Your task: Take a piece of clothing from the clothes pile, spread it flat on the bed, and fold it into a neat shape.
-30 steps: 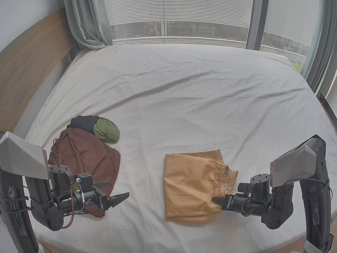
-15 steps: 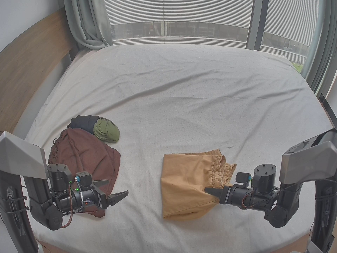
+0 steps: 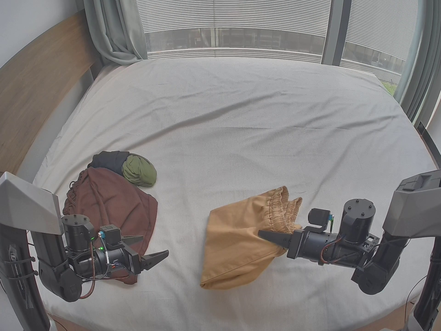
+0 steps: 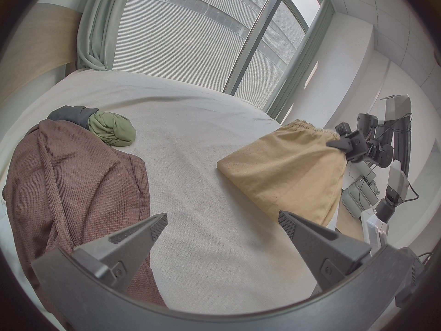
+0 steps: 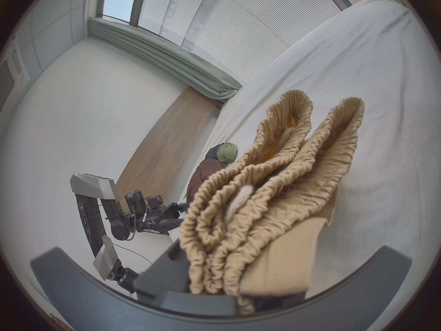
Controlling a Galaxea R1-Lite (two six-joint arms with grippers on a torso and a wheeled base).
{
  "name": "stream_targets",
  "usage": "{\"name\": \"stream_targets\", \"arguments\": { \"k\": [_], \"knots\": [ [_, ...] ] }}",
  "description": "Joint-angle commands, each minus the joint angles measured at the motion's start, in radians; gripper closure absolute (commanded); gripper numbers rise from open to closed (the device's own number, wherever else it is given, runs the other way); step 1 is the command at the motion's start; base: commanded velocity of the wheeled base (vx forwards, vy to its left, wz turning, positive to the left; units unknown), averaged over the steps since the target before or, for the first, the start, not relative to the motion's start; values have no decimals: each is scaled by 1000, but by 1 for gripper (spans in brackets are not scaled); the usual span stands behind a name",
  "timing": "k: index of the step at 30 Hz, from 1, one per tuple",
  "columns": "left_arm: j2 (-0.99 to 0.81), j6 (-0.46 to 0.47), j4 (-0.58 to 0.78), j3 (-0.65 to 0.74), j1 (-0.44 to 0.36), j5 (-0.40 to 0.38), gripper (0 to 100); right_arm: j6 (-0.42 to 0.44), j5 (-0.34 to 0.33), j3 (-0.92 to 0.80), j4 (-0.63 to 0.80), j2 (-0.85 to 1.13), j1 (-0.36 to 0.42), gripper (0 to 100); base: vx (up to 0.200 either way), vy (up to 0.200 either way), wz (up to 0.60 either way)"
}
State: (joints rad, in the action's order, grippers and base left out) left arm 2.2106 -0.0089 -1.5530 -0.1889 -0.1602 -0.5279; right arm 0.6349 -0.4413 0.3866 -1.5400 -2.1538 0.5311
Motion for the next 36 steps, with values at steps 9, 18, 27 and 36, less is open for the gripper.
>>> {"name": "stream_targets", "arguments": {
  "k": [9, 18, 27, 36],
  "knots": [
    [0, 1, -2, 0, -2, 0, 0, 26, -5, 140, 52, 43, 12, 100, 0, 0, 0],
    [1, 0, -2, 0, -7, 0, 0, 43, -5, 242, 123, 57, 7, 100, 0, 0, 0],
    [1, 0, -2, 0, -9, 0, 0, 45, -5, 374, 255, 89, -2, 100, 0, 0, 0],
    [1, 1, -2, 0, -12, 0, 0, 43, -5, 502, 367, 84, -14, 100, 0, 0, 0]
  ]
}}
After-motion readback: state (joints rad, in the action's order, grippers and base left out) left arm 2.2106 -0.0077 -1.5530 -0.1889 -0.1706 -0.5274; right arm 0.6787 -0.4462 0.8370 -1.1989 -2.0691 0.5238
